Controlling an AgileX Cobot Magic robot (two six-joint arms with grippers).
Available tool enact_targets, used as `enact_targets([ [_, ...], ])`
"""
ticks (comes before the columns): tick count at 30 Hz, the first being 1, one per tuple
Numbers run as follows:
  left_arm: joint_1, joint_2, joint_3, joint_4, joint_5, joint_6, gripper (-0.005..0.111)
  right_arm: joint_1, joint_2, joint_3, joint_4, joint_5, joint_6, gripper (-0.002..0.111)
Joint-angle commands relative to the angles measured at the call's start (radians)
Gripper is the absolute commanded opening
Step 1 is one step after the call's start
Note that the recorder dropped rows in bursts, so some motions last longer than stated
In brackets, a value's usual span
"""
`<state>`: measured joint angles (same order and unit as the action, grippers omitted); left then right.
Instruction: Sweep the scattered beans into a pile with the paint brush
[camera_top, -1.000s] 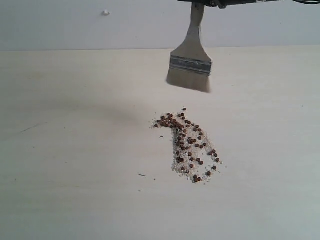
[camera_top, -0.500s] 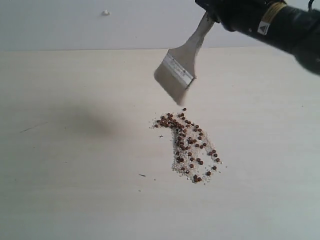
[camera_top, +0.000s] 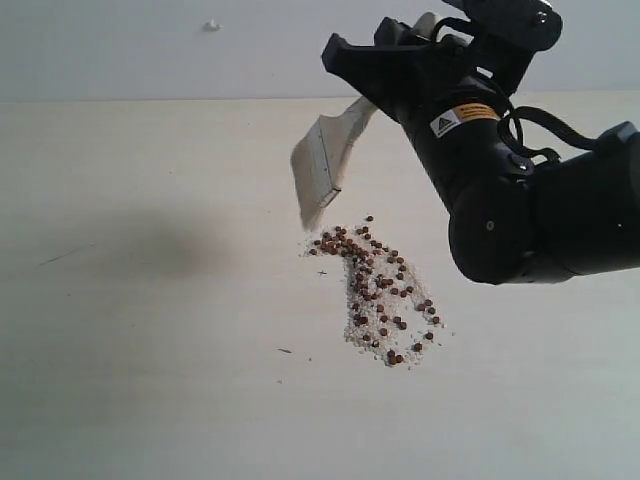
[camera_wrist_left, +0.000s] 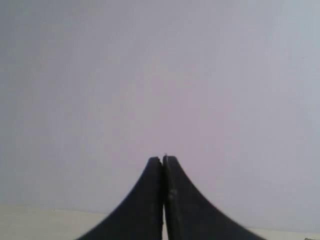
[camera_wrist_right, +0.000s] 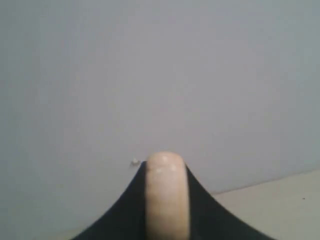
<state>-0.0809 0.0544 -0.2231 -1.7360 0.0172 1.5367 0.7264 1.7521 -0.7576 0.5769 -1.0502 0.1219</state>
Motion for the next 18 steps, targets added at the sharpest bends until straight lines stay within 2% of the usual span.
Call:
enact_targets([
  [1,0.002,-0.001,0.004,-0.008,0.002,0.003,0.000,0.005,-0.016,0.000,-0.054,0.130,0.000,0.000],
  [10,0.002,-0.001,0.004,-0.008,0.002,0.003,0.000,0.006,0.075,-0.009,0.218,0.074,0.102,0.000],
  [13,0.002,-0.001,0.004,-0.008,0.002,0.003,0.000,0.068,0.095,-0.015,0.375,-0.058,0.105,0.000],
  [14,0.002,-0.001,0.004,-0.008,0.002,0.003,0.000,0.102,0.097,-0.043,0.474,-0.089,0.019,0.000],
  [18,0.002,-0.001,0.004,-0.008,0.002,0.003,0.000,0.147,0.097,-0.122,0.542,-0.096,-0.202,0.000],
])
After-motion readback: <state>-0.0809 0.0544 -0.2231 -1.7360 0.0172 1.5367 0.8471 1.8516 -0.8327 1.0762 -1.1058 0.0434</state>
